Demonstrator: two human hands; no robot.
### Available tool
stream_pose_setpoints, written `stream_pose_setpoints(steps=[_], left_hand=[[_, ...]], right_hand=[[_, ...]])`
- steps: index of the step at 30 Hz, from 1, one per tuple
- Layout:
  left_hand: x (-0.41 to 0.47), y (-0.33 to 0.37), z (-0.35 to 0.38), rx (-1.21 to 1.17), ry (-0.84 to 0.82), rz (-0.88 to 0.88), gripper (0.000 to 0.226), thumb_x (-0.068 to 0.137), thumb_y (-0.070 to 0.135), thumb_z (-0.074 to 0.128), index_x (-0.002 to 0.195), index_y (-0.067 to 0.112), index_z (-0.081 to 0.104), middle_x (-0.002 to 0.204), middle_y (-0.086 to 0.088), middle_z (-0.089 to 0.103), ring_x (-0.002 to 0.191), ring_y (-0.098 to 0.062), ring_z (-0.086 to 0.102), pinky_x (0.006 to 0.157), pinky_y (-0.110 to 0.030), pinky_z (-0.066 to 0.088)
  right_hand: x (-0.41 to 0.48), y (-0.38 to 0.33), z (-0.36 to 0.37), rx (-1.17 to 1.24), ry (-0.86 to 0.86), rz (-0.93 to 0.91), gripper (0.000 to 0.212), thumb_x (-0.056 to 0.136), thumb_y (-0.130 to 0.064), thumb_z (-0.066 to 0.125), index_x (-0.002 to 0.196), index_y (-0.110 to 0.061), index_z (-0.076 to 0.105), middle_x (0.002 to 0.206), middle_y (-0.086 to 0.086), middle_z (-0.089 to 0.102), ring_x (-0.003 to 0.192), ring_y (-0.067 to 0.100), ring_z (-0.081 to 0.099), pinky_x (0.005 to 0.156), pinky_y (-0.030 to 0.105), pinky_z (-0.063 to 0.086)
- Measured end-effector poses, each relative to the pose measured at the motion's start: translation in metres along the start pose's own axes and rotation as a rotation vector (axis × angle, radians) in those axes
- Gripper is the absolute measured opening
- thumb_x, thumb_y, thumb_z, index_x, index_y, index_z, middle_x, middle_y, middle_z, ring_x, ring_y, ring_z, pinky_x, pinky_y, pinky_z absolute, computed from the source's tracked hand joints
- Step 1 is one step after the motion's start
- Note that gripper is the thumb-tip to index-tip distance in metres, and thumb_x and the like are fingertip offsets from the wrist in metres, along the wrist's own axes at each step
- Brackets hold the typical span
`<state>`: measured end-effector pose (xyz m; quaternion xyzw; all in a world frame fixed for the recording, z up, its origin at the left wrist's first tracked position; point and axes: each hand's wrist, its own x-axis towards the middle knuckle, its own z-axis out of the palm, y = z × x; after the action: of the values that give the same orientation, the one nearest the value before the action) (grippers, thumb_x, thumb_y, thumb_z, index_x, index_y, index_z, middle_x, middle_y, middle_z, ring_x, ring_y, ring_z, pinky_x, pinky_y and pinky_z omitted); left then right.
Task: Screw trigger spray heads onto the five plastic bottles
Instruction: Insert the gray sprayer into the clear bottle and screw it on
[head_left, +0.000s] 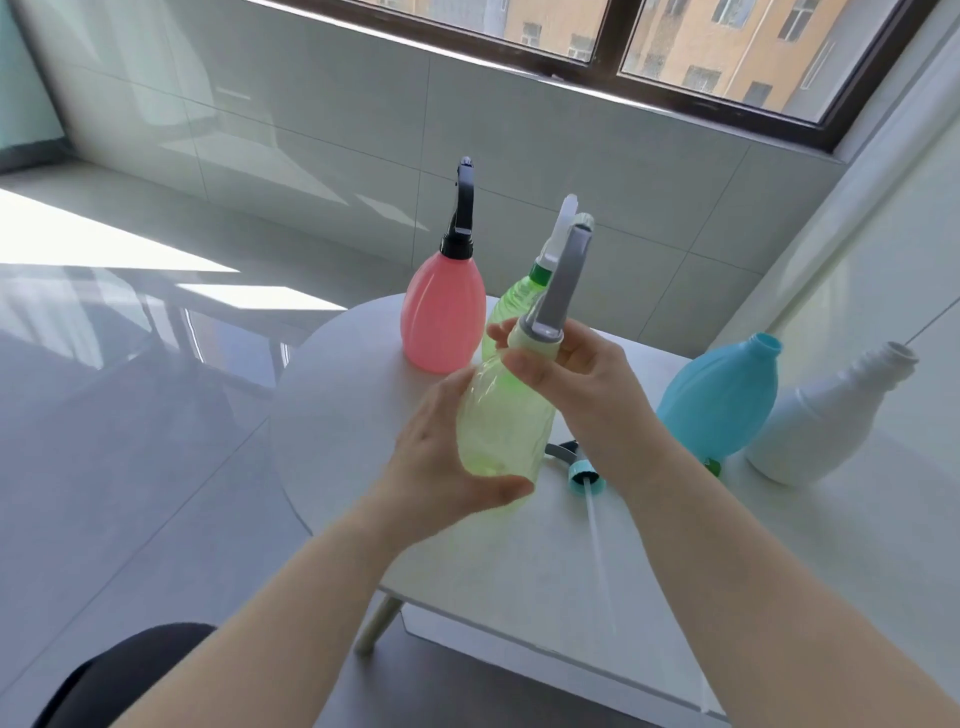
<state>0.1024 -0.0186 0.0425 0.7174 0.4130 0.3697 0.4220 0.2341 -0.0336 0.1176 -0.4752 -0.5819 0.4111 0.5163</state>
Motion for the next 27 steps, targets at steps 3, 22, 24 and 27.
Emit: stream_pose_setpoints(steps=[3,22,24,27], left_hand=[[0.01,0.003,-0.018,-0.045,-0.214,-0.024,0.09,0.052,0.031,0.072,0.126,0.045,0.022,0.115,0.026,0.042,0.112,-0.001,0.037,0.074,0.003,0.032],[0.004,0.007,0.017,0.153,0.137,-0.078,0.089,0.059,0.038,0.075,0.132,0.037,0.024,0.133,0.013,0.045,0.12,-0.011,0.043,0.087,-0.024,0.033],[0.003,0.007,0.017,0.152,0.13,-0.078,0.088,0.059,0.038,0.075,0.131,0.038,0.025,0.132,0.013,0.046,0.119,-0.011,0.043,0.087,-0.023,0.032],[0.003,0.007,0.016,0.151,0.135,-0.071,0.089,0.058,0.038,0.076,0.131,0.037,0.026,0.132,0.013,0.047,0.118,-0.011,0.044,0.087,-0.023,0.032]], right_hand=[[0.002,-0.004,-0.007,-0.017,-0.103,0.034,0.018,0.075,-0.011,0.063,0.09,-0.022,0.064,0.088,-0.012,0.067,0.083,-0.002,0.063,0.075,0.01,0.048],[-0.004,0.002,-0.013,-0.119,-0.029,-0.047,0.017,0.088,-0.025,0.046,0.09,-0.039,0.055,0.09,-0.026,0.059,0.086,-0.019,0.054,0.078,-0.002,0.038],[-0.002,0.0,-0.015,-0.162,0.023,-0.086,0.017,0.085,-0.023,0.053,0.083,-0.038,0.059,0.076,-0.028,0.065,0.081,-0.017,0.057,0.074,0.001,0.04],[0.002,0.001,-0.014,-0.27,0.126,-0.128,0.014,0.075,-0.024,0.065,0.072,-0.037,0.06,0.07,-0.023,0.066,0.08,-0.006,0.061,0.08,0.012,0.046]])
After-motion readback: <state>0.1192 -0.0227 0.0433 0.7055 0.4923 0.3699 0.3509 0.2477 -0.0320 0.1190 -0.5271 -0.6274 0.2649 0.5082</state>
